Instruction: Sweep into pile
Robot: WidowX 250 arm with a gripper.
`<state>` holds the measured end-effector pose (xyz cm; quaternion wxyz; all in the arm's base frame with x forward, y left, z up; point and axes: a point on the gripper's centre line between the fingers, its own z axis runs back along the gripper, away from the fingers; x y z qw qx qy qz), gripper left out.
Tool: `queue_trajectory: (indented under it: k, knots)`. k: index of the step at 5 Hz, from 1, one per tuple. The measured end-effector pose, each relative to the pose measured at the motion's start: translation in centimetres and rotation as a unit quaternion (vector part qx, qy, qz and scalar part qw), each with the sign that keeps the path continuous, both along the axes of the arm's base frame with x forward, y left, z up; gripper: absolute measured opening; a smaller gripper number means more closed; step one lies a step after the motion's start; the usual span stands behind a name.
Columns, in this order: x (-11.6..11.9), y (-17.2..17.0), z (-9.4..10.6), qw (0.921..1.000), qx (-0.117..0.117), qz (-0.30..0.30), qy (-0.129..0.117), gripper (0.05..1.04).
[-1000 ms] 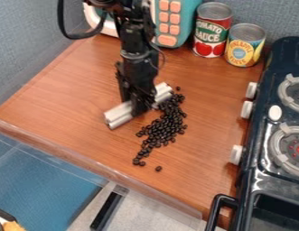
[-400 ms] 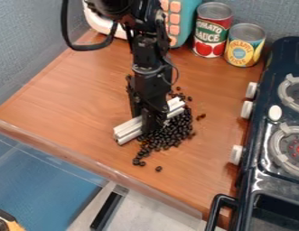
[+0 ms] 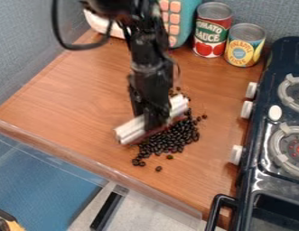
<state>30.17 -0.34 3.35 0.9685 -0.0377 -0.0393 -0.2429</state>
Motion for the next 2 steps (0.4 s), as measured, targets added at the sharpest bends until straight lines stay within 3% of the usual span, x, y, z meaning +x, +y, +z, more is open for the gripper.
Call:
queue_trajectory:
  k: [1,2]
  knots:
    - [1.2,3.2,1.9,0.9984,-0.041,0.036,-0.017,0.375]
    - [2.8,6.1,4.1,0.9963,-0.056,0.057,-0.033,0.375]
